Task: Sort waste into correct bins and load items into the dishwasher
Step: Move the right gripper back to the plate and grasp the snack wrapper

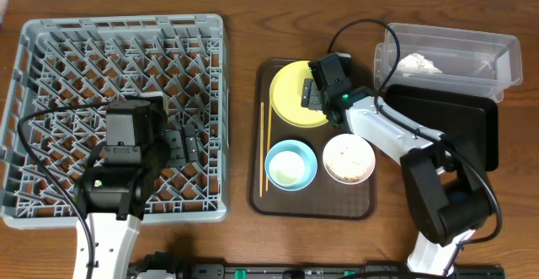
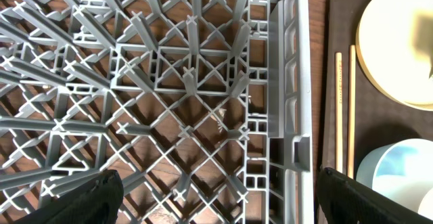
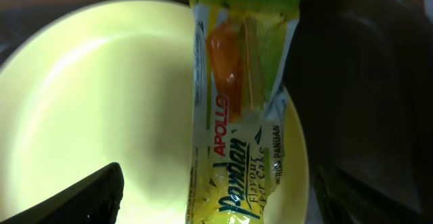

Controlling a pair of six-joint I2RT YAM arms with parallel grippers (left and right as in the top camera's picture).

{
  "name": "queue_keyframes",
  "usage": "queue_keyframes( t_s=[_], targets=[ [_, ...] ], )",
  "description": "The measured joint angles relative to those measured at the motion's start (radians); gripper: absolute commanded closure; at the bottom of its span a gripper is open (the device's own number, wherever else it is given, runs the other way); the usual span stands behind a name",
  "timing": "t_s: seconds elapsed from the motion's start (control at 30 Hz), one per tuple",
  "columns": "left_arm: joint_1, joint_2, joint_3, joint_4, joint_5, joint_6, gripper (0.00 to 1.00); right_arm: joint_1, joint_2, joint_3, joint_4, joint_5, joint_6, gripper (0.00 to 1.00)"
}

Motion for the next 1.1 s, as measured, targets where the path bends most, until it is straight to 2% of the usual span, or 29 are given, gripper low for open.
queue_keyframes(
  t_s=[0.13, 0.37, 0.43, 0.6, 0.9, 1.1],
  targets=[
    [0.000, 0.000, 0.000, 0.000, 0.000, 0.000, 0.07, 0.000, 0.063, 0.001, 0.009, 0.000, -0.008, 0.12],
    [0.000, 0.000, 0.000, 0.000, 0.000, 0.000, 0.07, 0.001, 0.068, 0.012, 0.011, -0.009, -0.014, 0.19],
    [0.000, 0.000, 0.000, 0.000, 0.000, 0.000, 0.07, 0.000, 0.068, 0.012, 0.009, -0.003, -0.014, 0.18],
    [0.000, 0.000, 0.000, 0.000, 0.000, 0.000, 0.07, 0.000, 0.051, 0.011, -0.009, 0.023, -0.016, 0.17],
    [0.000, 0.000, 0.000, 0.000, 0.000, 0.000, 0.07, 0.000, -0.085, 0.008, 0.058, 0.030, -0.104, 0.17],
    [0.000, 0.000, 0.000, 0.000, 0.000, 0.000, 0.07, 0.000, -0.048, 0.008, 0.052, -0.011, -0.120, 0.18]
  ],
)
